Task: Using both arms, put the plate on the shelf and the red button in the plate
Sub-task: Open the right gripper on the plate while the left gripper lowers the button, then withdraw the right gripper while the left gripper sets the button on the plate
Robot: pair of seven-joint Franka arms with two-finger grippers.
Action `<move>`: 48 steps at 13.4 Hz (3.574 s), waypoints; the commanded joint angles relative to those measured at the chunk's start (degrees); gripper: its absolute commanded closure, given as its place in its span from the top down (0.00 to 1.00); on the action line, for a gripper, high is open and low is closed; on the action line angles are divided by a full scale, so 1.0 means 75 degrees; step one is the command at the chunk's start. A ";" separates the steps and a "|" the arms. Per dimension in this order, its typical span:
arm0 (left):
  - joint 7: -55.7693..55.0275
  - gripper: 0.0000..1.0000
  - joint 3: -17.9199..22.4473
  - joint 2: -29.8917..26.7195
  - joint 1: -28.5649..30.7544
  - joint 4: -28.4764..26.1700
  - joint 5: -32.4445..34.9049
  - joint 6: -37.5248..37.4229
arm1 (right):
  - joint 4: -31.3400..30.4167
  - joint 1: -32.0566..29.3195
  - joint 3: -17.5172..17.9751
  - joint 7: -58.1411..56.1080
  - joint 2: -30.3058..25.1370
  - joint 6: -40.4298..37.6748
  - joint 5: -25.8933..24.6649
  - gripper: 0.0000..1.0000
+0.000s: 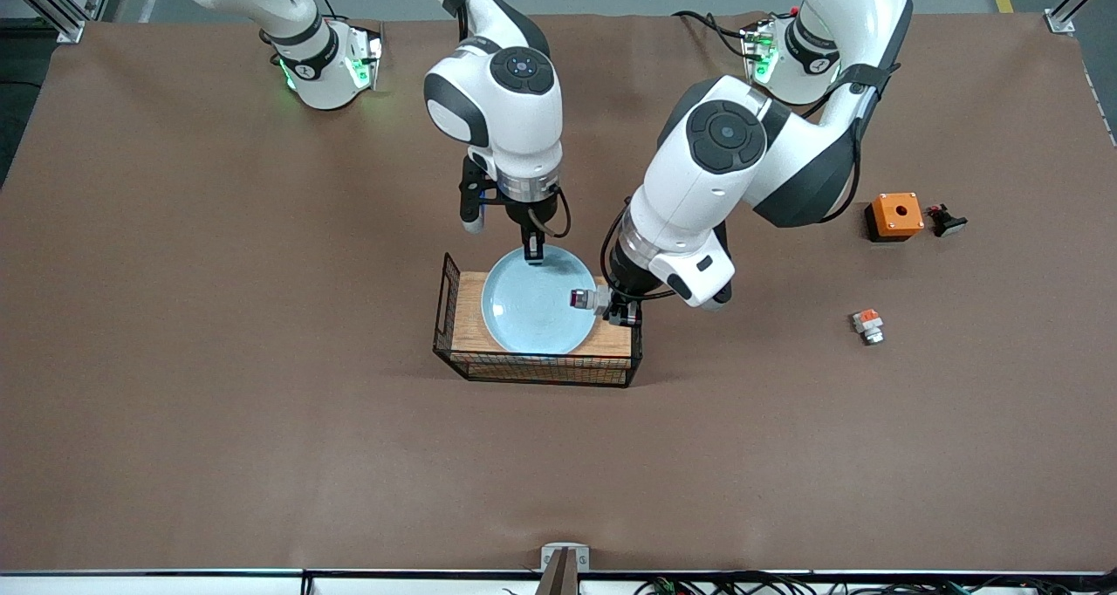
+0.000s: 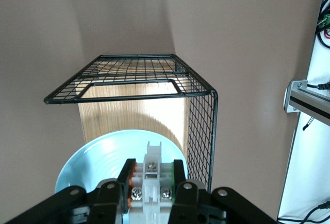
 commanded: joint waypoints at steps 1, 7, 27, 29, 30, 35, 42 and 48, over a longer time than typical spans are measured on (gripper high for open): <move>-0.0160 0.25 0.0070 0.0066 -0.0129 0.0164 0.0152 0.0047 | 0.0531 -0.0020 -0.0034 0.0176 0.0142 -0.0157 -0.0197 1.00; -0.0207 0.25 0.0082 0.0207 -0.0269 0.0164 0.0152 0.0059 | 0.0967 -0.0102 -0.0034 -0.0056 0.0271 -0.0533 -0.0150 1.00; -0.0899 0.25 0.1113 0.1484 -0.1781 0.0457 0.0187 0.1102 | 0.2162 -0.4190 -0.0081 -1.5651 -0.1240 -0.5231 0.1725 1.00; -0.0899 0.25 0.1137 0.1589 -0.1793 0.0445 0.0199 0.1102 | 0.2162 -0.4600 -0.0092 -1.6355 -0.1404 -0.5454 0.1713 1.00; -0.0899 0.25 0.1137 0.1624 -0.1793 0.0445 0.0199 0.1102 | 0.2162 -0.4776 -0.0092 -1.6742 -0.1486 -0.5489 0.1644 1.00; -0.0887 0.30 0.1137 0.1695 -0.1793 0.0445 0.0199 0.1114 | 0.2174 -0.5901 -0.0116 -1.8712 -0.1558 -0.5782 0.1596 1.00; -0.0243 1.00 0.1137 0.1029 -0.1641 0.0422 0.0222 0.0997 | 0.2395 -0.6419 -0.0104 -1.8715 -0.1534 -0.5934 0.1585 1.00; 0.1394 1.00 0.1113 -0.0260 -0.1044 0.0375 0.0339 -0.0453 | 0.2642 -0.6395 -0.0069 -1.8517 -0.1604 -0.6425 0.1607 1.00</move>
